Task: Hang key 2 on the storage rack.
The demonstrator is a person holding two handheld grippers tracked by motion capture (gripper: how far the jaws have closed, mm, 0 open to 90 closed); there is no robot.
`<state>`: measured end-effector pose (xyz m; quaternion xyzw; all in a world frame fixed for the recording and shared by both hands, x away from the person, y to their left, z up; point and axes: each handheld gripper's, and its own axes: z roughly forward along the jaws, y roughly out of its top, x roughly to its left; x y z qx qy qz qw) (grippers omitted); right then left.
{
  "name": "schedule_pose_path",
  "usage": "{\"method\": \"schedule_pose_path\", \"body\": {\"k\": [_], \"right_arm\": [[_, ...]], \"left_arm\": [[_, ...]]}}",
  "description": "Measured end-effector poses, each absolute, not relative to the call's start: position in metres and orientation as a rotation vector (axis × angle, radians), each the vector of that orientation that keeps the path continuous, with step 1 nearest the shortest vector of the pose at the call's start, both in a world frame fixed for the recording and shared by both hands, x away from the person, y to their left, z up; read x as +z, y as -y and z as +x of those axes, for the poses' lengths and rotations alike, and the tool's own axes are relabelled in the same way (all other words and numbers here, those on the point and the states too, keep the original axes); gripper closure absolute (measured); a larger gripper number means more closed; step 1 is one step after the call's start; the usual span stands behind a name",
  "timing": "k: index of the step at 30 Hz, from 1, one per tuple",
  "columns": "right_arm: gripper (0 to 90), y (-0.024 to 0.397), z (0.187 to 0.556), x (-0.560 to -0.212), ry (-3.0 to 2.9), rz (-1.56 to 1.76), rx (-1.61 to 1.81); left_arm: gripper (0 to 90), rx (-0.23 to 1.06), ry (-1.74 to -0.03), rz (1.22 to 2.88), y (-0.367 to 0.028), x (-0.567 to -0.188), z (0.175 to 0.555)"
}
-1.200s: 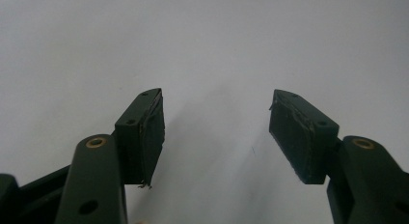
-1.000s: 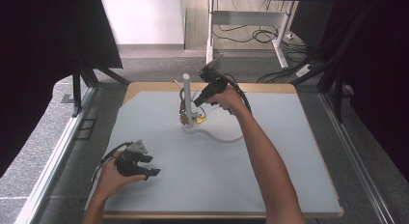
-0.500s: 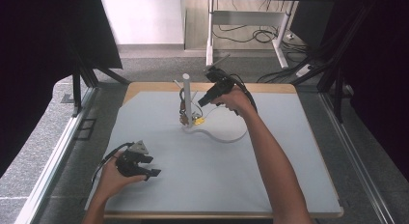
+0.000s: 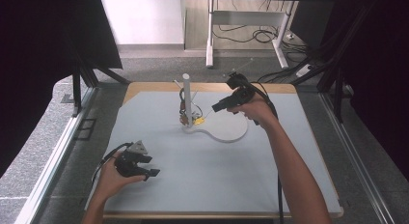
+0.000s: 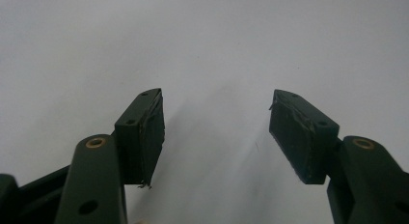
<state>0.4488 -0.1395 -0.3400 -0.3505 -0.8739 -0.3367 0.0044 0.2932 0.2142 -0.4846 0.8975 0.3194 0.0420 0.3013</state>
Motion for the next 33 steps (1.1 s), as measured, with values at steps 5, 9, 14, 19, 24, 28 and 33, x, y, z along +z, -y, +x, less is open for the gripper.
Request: {"method": "schedule_pose_path", "body": {"k": [5, 9, 14, 19, 24, 28, 33], "right_arm": [[48.8, 0.165, 0.425, -0.351, 2.725, -1.085, -1.136], [47.5, 0.184, 0.405, -0.365, 2.689, -1.061, -1.211], [46.7, 0.204, 0.378, -0.387, 2.694, -1.057, -1.277], [46.4, 0.219, 0.356, -0.417, 2.710, -1.086, -1.294], [46.1, 0.229, 0.347, -0.435, 2.710, -1.134, -1.291], [45.2, 0.231, 0.343, -0.437, 2.726, -1.151, -1.326], [40.9, 0.230, 0.338, -0.436, 2.776, -1.167, -1.340]], "left_arm": [[37.2, 0.118, -0.850, 2.377, -0.214, -0.484, 0.292], [37.2, 0.119, -0.858, 2.378, -0.215, -0.484, 0.292], [37.3, 0.129, -0.860, 2.374, -0.216, -0.483, 0.292], [37.3, 0.118, -0.878, 2.367, -0.217, -0.484, 0.291], [37.2, 0.117, -0.891, 2.367, -0.219, -0.486, 0.291], [37.2, 0.119, -0.894, 2.360, -0.220, -0.485, 0.291], [37.0, 0.126, -0.907, 2.352, -0.222, -0.484, 0.292]]}}
